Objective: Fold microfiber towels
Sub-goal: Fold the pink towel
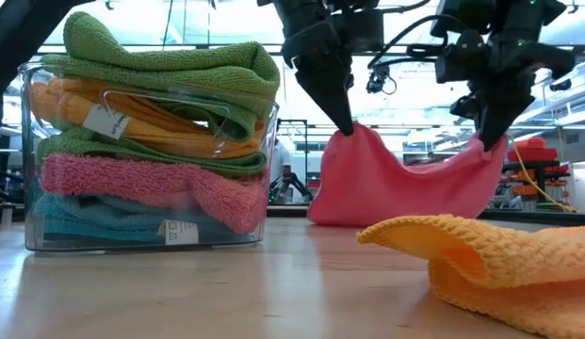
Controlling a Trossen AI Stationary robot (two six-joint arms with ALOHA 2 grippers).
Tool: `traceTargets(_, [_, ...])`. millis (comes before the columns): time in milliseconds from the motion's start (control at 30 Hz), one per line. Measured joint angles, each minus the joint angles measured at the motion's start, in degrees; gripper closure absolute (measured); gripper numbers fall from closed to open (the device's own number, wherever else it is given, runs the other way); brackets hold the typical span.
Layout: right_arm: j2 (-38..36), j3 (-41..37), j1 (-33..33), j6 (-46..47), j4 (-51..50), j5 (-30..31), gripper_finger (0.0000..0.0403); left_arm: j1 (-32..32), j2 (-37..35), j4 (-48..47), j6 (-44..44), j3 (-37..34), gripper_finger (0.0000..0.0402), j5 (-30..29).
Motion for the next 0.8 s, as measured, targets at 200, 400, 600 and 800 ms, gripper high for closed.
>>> traceTargets(200, [-0.02, -0.01, 2.4, 2.26, 0.02, -0.39, 0.039, -0.45, 0.0, 1.16, -1.5, -0.89, 0.0381, 0.17])
traceTargets(400, [-0.1, -2.1, 1.71, 4.34, 1.87, 0.61, 0.039, 3.2, 0.0, 1.54, -3.02, -1.15, 0.0392, 0.0])
traceTargets(600, [1.04, -2.8, -2.33, 5.96, 2.49, 4.51, 0.039, 7.7, 1.17, 3.66, -3.17, -1.14, 0.0381, -0.07])
traceTargets(800, [1.06, -1.92, -7.8, 11.68, 2.62, 4.59, 0.039, 10.46, 1.81, 3.65, -2.78, -1.13, 0.039, -0.14])
